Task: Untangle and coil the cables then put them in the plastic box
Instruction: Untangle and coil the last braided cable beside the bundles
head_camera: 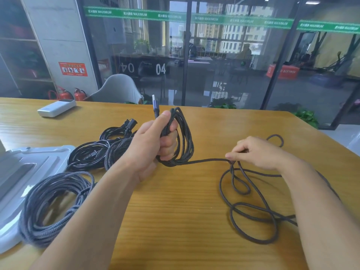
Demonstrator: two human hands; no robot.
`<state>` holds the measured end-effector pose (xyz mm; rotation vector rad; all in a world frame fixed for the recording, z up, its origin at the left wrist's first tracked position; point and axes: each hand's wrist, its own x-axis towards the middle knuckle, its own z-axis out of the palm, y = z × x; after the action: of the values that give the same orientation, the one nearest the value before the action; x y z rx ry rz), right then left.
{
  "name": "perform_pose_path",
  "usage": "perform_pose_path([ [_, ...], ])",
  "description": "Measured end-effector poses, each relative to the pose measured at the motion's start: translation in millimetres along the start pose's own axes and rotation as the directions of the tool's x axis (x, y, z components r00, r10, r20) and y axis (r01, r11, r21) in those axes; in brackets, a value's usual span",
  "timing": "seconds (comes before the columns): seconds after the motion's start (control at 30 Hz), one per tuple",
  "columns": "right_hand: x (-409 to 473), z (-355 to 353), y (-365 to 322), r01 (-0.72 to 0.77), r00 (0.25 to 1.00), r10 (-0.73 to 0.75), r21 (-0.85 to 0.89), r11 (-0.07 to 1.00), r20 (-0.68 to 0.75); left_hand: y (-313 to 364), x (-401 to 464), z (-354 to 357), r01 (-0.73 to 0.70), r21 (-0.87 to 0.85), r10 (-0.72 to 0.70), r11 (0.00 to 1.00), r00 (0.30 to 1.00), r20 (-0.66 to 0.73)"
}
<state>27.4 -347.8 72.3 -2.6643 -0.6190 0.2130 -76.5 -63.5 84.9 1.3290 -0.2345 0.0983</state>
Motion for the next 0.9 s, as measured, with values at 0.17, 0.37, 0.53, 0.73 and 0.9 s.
perform_pose_path([
  [0.17,3.4,10.0,-7.0,0.048,0.969,-0.063,-0.072,0.996,-0.239,0.4,-1.1,4.2,0.02,0.186,-0.022,0.982,1.0,0.011],
  [0.37,1.0,23.1,-27.0,0.274,0.891,-0.105,0.339,0.9,-0.442,-11.6,1.3,-5.7,-0.032,0.569,0.088,0.821,0.994,-0.071],
  [0.53,-1.0,29.1,-49.1,0.404,0.846,-0.143,0.442,0.801,-0.514,-30.8,5.6,7.8,-0.047,0.744,0.127,0.667,0.991,-0.051],
  [0.73,-2.9,34.9,-61.2,0.443,0.874,-0.211,0.539,0.716,-0.439,-38.4,7.5,14.3,-0.101,0.779,0.222,0.619,0.974,-0.05],
  [0.9,-15.7,24.6,-66.6,0.334,0.942,-0.224,0.62,0.71,-0.251,-26.4,4.9,8.2,-0.119,0.615,0.265,0.78,0.952,-0.152],
])
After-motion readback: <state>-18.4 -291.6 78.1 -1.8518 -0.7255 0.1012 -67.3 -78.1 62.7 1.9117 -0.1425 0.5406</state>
